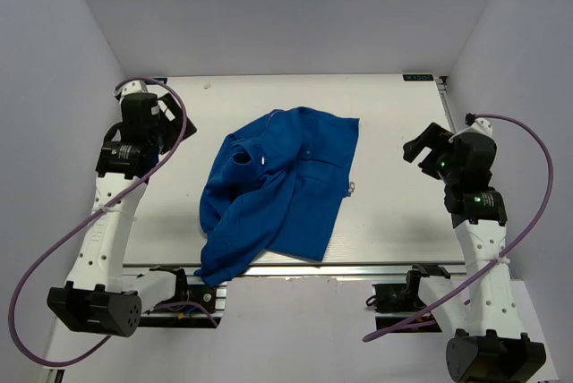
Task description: Zip up the jacket
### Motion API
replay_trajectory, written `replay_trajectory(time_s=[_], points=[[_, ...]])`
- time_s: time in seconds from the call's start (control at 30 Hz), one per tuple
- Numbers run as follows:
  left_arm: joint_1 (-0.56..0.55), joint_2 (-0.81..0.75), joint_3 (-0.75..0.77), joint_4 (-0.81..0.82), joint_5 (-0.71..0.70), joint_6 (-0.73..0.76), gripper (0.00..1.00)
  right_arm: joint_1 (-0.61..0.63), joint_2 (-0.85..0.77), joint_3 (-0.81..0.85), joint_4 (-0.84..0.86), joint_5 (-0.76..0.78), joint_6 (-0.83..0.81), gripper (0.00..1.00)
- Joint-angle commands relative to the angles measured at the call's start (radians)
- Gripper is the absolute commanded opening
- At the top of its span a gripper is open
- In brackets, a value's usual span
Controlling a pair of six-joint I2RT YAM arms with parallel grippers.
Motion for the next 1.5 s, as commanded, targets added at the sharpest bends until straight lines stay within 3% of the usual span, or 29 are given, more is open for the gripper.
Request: replay_trajectory(time_s=[0.0,0.13,0.27,0.33,0.4,0.47,0.53,0.57,0.8,1.03,1.13,1.17,1.2,1.23,1.3,1.33,1.4,1.43,1.47], points=[[0.001,-0.040,-0.008,-0.021,0.047,-0.011,0.98,-0.003,-0.003,0.048,0.023,-0.033,-0.020,0.89],[0.001,-0.037,-0.060,-0.047,0.087,-0.014,0.98,-0.003,0.005,0.039,0.048,-0.101,-0.058,0.89],[0.003,-0.062,-0.163,0.001,0.306,0.040,0.98,-0.001,0.055,0.028,0.087,-0.336,-0.173,0.89],[0.001,-0.098,-0.249,0.082,0.484,0.084,0.98,0.011,0.118,0.033,0.100,-0.412,-0.184,0.89],[0.000,-0.127,-0.327,0.167,0.646,0.095,0.98,0.049,0.169,0.059,0.120,-0.411,-0.198,0.89],[-0.005,-0.138,-0.355,0.202,0.714,0.106,0.98,0.211,0.249,0.099,0.109,-0.287,-0.233,0.89],[-0.032,-0.148,-0.367,0.197,0.706,0.127,0.98,0.372,0.339,0.165,0.111,-0.127,-0.255,0.89],[-0.042,-0.151,-0.366,0.194,0.695,0.136,0.98,0.396,0.374,0.188,0.112,-0.117,-0.259,0.89],[-0.125,-0.103,-0.390,0.220,0.594,0.138,0.98,0.523,0.739,0.482,0.097,-0.074,-0.262,0.89],[-0.175,0.095,-0.379,0.331,0.528,0.100,0.98,0.603,1.155,0.862,0.014,0.071,-0.229,0.89],[-0.181,0.180,-0.343,0.349,0.479,0.081,0.72,0.625,1.285,1.016,-0.009,0.049,-0.235,0.89],[-0.181,0.197,-0.330,0.335,0.445,0.072,0.58,0.631,1.309,1.056,-0.008,0.051,-0.235,0.89],[-0.181,0.220,-0.315,0.329,0.428,0.070,0.35,0.643,1.342,1.064,0.000,0.048,-0.235,0.89],[-0.181,0.225,-0.310,0.318,0.408,0.066,0.23,0.649,1.355,1.062,0.011,0.042,-0.229,0.89],[-0.181,0.224,-0.310,0.308,0.332,0.034,0.00,0.657,1.379,1.042,0.034,0.036,-0.212,0.82],[-0.181,0.215,-0.313,0.303,0.308,0.026,0.00,0.657,1.382,1.027,0.038,0.020,-0.200,0.64],[-0.181,0.204,-0.320,0.305,0.256,0.011,0.00,0.657,1.382,0.986,0.040,-0.030,-0.172,0.39],[-0.181,0.198,-0.320,0.303,0.241,0.008,0.00,0.657,1.378,0.972,0.028,-0.040,-0.163,0.01],[-0.181,0.199,-0.318,0.300,0.233,0.000,0.00,0.657,1.370,0.956,0.014,-0.041,-0.149,0.00]])
